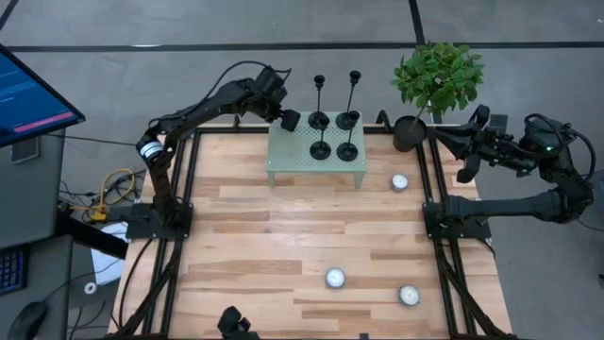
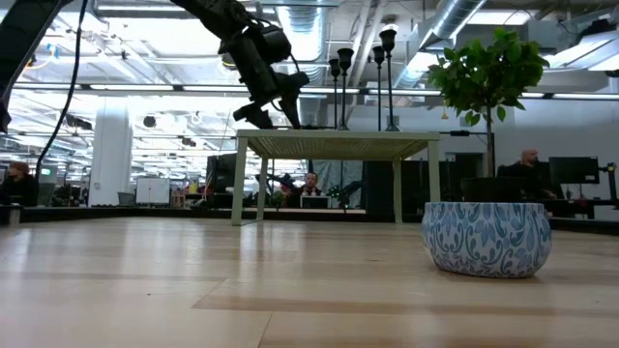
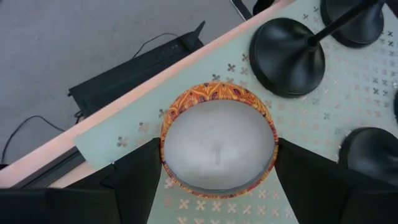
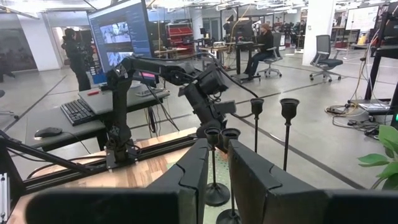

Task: Pick & Place candle stick holders
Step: Put the yellow scented candle on the shelf

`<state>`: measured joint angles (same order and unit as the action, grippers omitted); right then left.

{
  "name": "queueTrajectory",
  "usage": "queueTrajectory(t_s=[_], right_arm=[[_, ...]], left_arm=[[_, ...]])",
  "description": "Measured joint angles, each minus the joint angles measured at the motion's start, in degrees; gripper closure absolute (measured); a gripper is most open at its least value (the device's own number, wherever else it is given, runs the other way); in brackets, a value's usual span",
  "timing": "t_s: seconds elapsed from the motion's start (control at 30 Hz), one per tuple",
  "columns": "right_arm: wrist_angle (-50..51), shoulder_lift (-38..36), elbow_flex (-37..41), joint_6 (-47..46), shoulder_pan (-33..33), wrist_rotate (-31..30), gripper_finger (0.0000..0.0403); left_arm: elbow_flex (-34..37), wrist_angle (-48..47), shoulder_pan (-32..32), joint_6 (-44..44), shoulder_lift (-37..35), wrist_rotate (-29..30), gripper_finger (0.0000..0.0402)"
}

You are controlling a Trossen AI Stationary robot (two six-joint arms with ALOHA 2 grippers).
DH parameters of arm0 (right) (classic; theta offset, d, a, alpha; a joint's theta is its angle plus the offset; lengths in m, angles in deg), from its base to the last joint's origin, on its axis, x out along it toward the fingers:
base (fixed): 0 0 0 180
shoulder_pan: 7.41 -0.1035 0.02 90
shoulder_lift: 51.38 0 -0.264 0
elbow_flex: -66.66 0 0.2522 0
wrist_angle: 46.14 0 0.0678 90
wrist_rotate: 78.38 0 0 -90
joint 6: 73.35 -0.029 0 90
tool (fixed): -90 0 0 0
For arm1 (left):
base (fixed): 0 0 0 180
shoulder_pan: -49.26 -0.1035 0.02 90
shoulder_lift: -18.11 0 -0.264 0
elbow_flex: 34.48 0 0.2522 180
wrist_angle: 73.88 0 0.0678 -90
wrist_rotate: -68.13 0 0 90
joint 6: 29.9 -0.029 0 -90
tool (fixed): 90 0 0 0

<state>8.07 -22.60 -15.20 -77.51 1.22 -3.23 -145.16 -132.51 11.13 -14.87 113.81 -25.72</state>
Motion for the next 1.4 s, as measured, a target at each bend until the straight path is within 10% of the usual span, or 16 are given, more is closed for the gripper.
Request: queueTrajectory(t_s=[1.1, 1.4], right_arm=[[-0.1, 0.0, 0.0, -0.4, 0.0, 0.0, 0.0347], [-0.1, 0.0, 0.0, 0.2, 0.0, 0.0, 0.0347]], left_arm=[[-0.8, 1.2, 0.0, -3.1, -3.7, 1.0, 0.0089], [0.5, -9.5, 0.8, -4.1, -14.5, 4.8, 0.0183]])
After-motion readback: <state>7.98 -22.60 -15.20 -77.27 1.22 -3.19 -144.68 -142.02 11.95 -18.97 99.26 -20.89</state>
